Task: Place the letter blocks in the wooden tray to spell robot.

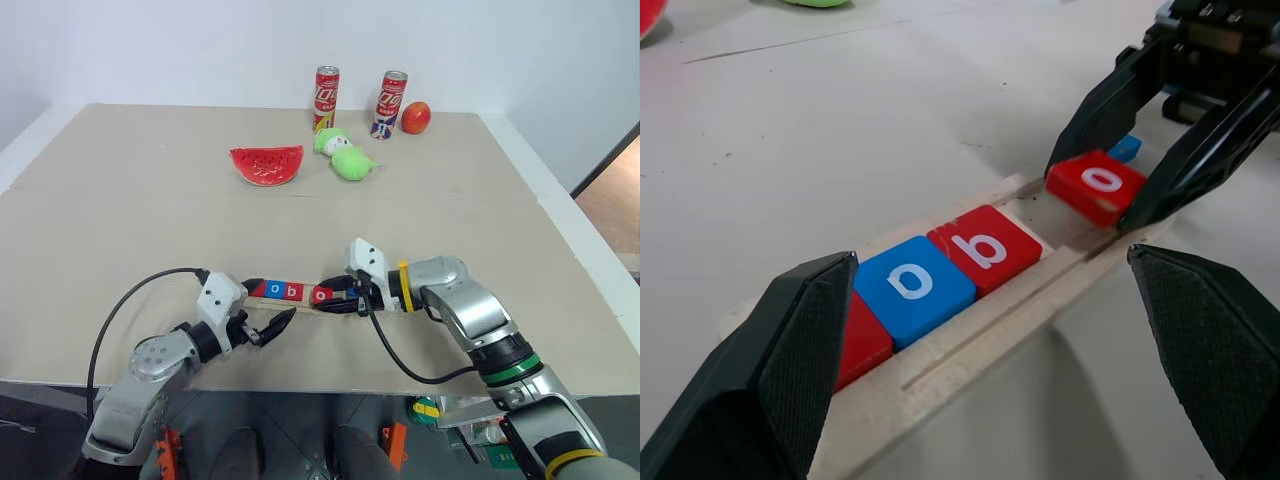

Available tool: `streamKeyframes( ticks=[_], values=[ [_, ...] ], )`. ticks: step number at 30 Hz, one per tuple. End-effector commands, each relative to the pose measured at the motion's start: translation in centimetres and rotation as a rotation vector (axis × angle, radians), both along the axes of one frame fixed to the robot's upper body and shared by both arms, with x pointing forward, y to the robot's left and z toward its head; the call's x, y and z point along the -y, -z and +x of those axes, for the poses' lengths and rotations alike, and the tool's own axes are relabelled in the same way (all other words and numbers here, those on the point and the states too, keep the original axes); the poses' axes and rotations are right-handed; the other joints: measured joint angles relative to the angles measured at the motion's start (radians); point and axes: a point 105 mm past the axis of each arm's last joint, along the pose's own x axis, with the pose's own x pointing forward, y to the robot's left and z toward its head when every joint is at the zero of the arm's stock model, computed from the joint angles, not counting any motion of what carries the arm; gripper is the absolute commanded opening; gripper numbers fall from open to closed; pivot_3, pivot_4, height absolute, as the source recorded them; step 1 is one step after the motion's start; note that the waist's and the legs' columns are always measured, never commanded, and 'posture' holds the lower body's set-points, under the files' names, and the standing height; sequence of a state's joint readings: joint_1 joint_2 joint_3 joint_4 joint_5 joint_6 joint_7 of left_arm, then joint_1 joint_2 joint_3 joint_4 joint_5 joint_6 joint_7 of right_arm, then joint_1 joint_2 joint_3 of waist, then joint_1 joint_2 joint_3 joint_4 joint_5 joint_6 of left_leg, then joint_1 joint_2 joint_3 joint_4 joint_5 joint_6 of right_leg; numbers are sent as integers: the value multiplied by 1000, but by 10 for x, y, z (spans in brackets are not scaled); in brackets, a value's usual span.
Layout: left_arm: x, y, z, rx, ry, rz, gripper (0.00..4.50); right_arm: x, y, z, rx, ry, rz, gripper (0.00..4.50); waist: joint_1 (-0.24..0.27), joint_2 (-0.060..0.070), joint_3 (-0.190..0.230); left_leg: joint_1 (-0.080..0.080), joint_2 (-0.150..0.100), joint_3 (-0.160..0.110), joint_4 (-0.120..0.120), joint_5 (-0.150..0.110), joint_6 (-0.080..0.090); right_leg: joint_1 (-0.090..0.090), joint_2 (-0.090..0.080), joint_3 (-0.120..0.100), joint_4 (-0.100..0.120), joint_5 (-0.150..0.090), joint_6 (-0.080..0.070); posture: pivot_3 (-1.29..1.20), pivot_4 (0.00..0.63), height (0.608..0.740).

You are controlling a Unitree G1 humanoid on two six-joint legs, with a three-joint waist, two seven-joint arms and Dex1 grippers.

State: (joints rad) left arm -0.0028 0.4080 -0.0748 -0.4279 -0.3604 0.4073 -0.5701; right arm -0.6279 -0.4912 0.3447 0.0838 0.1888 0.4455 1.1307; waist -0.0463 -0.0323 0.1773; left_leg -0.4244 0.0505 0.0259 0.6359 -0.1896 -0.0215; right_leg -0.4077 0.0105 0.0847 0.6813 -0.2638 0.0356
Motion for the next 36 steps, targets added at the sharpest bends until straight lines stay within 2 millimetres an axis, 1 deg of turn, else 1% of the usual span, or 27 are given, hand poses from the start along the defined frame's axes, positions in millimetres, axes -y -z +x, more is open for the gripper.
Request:
streamKeyframes(
  ticks=[1, 7, 17, 20, 21, 22, 24, 25, 27, 28, 32, 36],
  values=[
    [3, -11, -5, 44, 15, -9, 4500, -6, -11, 5, 57, -26, 6, 1228, 0, 0, 0, 0, 1, 0, 0, 0, 0, 0, 1, 0, 0, 0, 0, 0, 150, 740],
    [4, -12, -8, 38, 19, -22, 4500, -11, -11, 14, 78, -28, 1, 1228, 0, 0, 0, 1, 1, 0, 0, 0, 0, 0, 2, 0, 0, 0, -1, 0, 150, 740],
    [6, -12, -9, 37, 21, -18, 4500, -18, -3, 11, 60, -63, -11, 1228, 0, 0, 0, 0, 1, 0, 0, 0, 0, 0, 1, 0, 0, 0, -1, 0, 150, 740],
    [6, -11, -9, 35, 21, -16, 4500, -19, -3, 13, 70, -58, -11, 1228, 0, 0, 0, 0, 1, 0, 0, 0, 0, 0, 1, 0, 0, 0, -1, 0, 150, 740],
    [6, -11, -9, 35, 20, -15, 4500, -19, -3, 14, 74, -55, -10, 2257, 0, 0, 0, 0, 1, 0, 0, 0, 0, 0, 1, 0, 0, 0, -1, 0, 150, 740],
    [6, -11, -9, 36, 20, -15, 4500, -19, -3, 15, 77, -52, -9, 2512, 0, 0, 0, 0, 1, 0, 0, 0, 0, 0, 1, 0, 0, 0, -1, 0, 150, 740],
    [6, -13, -9, 43, 21, -20, 4500, -19, -4, 16, 83, -51, -5, 3282, 0, 0, 0, 0, 1, 0, 0, 0, 0, 0, 1, 0, 0, 0, -1, 0, 150, 740],
    [6, -13, -9, 46, 22, -23, 4500, -19, -4, 16, 84, -50, -4, 3541, 0, 0, 0, 0, 1, 0, 0, 0, 0, 0, 1, 0, 0, 0, -1, 0, 150, 740],
    [6, -19, -12, 59, 49, -49, 4500, -18, -5, 17, 86, -49, -4, 4277, 0, 0, 0, 0, 1, 0, 0, 0, 0, 0, 1, 0, 0, 0, -1, 0, 150, 740],
    [5, -22, -14, 63, 62, -60, 4500, -18, -6, 17, 86, -48, -3, 4440, 0, 0, 0, 0, 1, 0, 0, 0, 0, 0, 1, 0, 0, 0, -1, 0, 150, 740],
    [-3, -24, -17, 66, 81, -40, 4500, -18, -10, 18, 91, -41, 12, 4440, 0, 0, 0, 0, 2, 0, -1, 0, 0, 0, 1, 0, 0, 0, -1, 0, 150, 740],
    [-18, -21, -17, 56, 64, 5, 4500, -20, -27, 15, 74, -20, 78, 4440, -1, 0, 0, 1, 2, 0, -1, 0, 0, 0, 2, 0, 0, 0, -2, 0, 150, 740]
  ],
)
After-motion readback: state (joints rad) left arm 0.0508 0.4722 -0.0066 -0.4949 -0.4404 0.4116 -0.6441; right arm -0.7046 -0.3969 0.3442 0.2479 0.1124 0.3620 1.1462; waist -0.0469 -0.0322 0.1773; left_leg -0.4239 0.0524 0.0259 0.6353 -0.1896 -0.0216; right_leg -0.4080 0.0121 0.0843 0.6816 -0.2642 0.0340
